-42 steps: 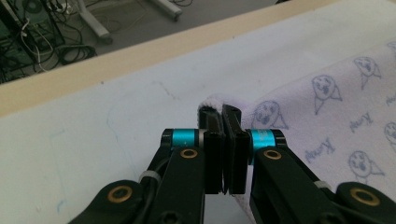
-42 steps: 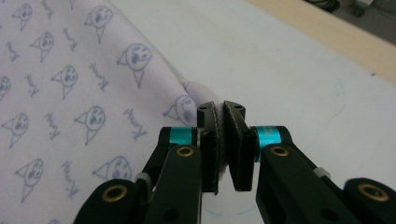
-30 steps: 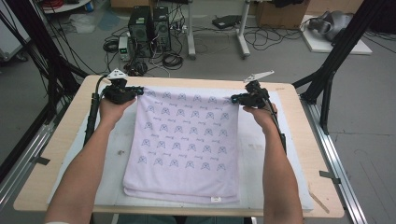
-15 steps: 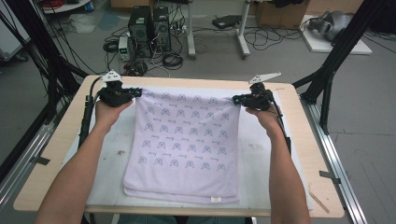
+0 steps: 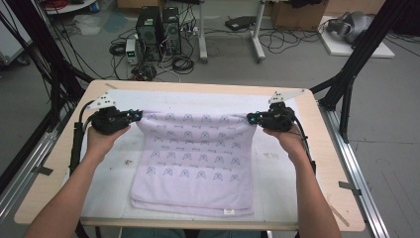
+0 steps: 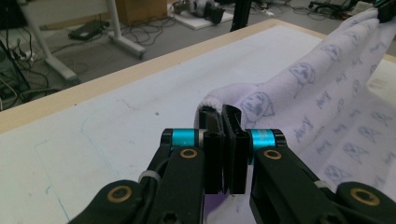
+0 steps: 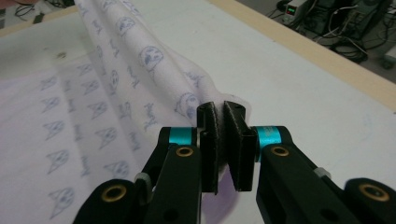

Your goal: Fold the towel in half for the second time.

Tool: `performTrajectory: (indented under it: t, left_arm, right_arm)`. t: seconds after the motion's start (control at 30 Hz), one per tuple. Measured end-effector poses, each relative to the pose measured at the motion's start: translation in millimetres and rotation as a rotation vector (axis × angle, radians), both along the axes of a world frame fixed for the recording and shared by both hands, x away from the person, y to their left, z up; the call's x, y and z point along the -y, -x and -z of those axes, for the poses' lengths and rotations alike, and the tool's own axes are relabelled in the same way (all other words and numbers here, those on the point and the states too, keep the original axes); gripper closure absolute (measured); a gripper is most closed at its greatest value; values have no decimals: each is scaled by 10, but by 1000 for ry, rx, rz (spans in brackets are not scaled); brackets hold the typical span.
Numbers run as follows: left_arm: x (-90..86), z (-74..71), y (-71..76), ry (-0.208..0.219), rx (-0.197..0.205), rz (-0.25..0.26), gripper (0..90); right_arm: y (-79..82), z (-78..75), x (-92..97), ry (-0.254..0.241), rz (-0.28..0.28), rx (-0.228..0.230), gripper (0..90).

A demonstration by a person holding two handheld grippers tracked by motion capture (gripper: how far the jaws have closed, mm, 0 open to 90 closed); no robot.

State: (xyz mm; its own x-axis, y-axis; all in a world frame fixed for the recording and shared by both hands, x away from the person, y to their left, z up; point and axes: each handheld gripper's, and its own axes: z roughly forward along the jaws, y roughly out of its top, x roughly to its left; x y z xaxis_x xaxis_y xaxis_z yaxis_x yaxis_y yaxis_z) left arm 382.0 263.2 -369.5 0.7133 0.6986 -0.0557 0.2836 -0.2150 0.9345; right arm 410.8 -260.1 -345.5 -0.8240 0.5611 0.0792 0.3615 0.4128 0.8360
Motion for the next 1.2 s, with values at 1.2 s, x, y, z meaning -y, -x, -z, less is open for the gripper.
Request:
performTrajectory:
  t: [1.2]
  left_arm:
    - [121, 590, 1073, -114, -139, 143, 653]
  right_arm:
    - [1142, 599, -144, 134, -150, -28, 621]
